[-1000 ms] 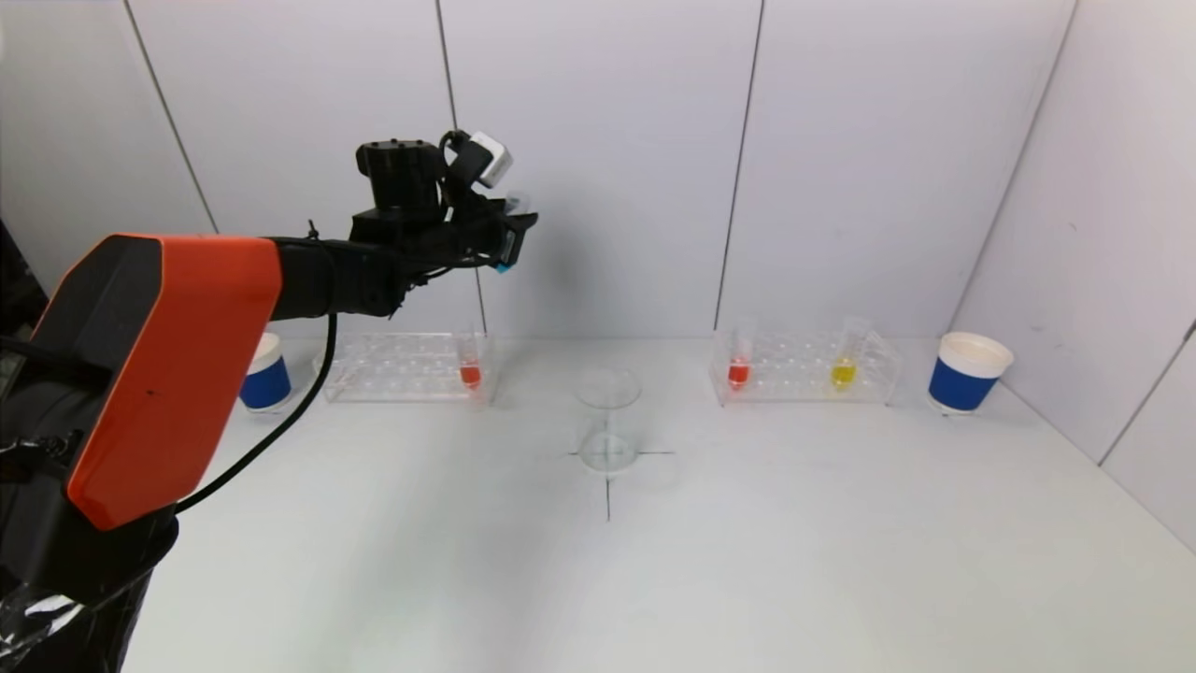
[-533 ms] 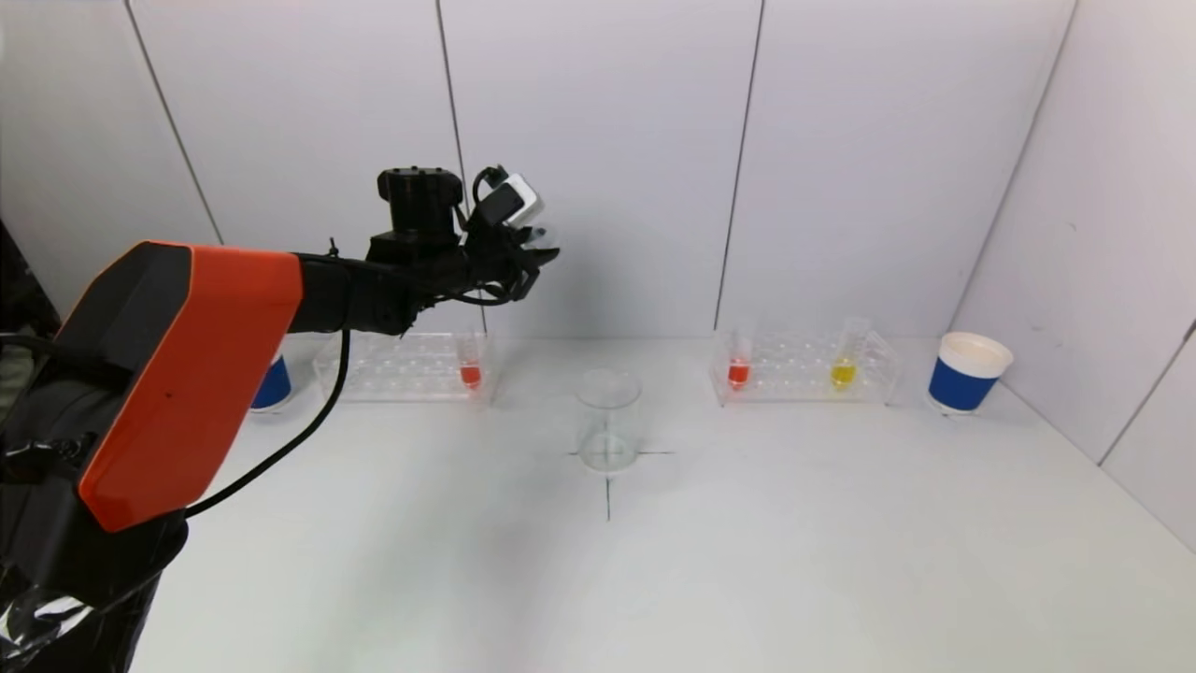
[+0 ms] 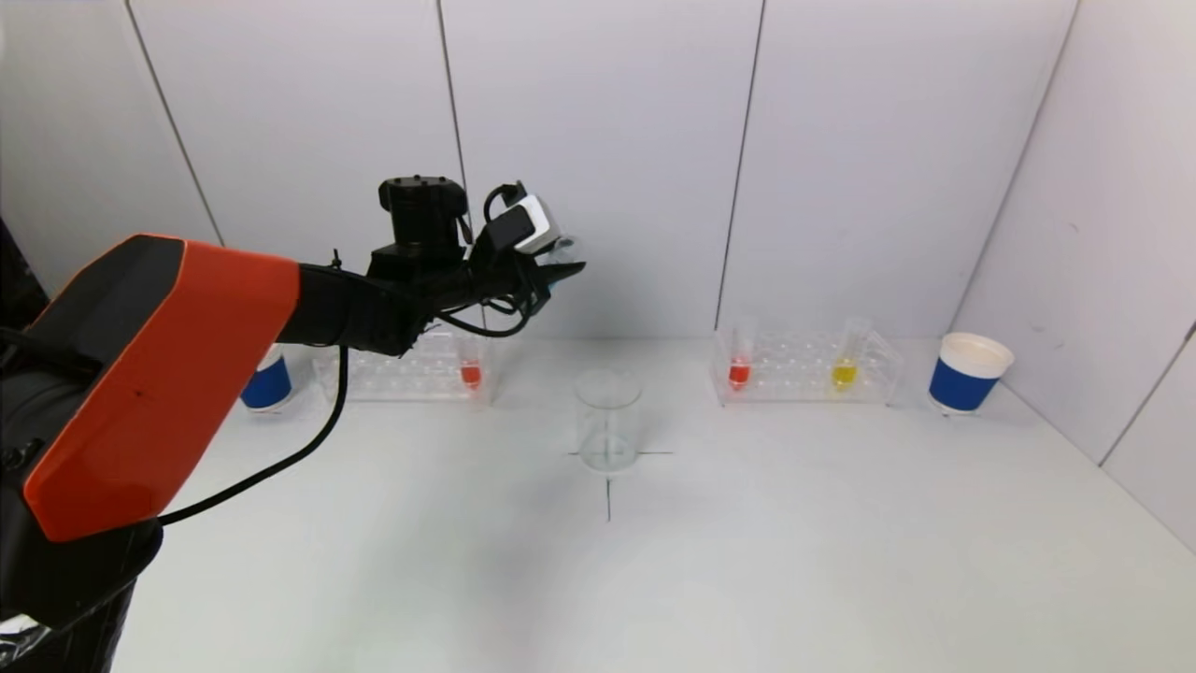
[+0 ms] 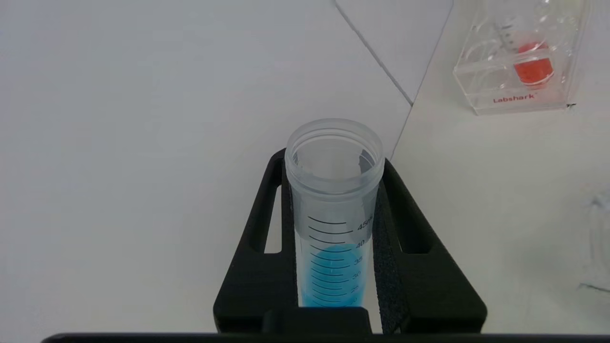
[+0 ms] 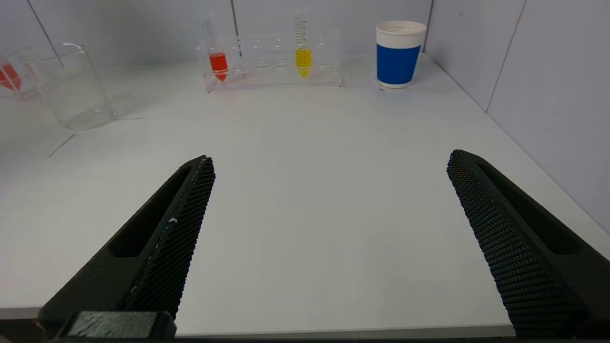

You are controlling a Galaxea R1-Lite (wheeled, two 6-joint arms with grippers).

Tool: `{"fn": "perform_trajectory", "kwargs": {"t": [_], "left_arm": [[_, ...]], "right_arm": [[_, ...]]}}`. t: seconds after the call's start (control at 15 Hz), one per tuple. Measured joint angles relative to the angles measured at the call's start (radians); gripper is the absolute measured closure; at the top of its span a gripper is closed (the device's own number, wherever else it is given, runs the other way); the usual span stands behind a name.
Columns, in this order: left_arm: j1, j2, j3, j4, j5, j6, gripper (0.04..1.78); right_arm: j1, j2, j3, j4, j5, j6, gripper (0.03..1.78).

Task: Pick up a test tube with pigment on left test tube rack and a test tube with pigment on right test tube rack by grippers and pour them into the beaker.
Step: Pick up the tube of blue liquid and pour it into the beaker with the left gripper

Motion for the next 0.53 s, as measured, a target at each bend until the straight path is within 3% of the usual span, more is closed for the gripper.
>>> {"fn": "perform_trajectory", "kwargs": {"t": [0.27,0.53], "left_arm": [[-0.008,-0.011,0.059,-0.06,-0.008,0.082,1.36],[-0.013,-0.065,0.187,-0.066,-0.081,0.181,1.36]], "right_arm": [[0.0,0.0,0.0,0.0,0.0,0.0,0.04],[0.0,0.0,0.0,0.0,0.0,0.0,0.04]]}}
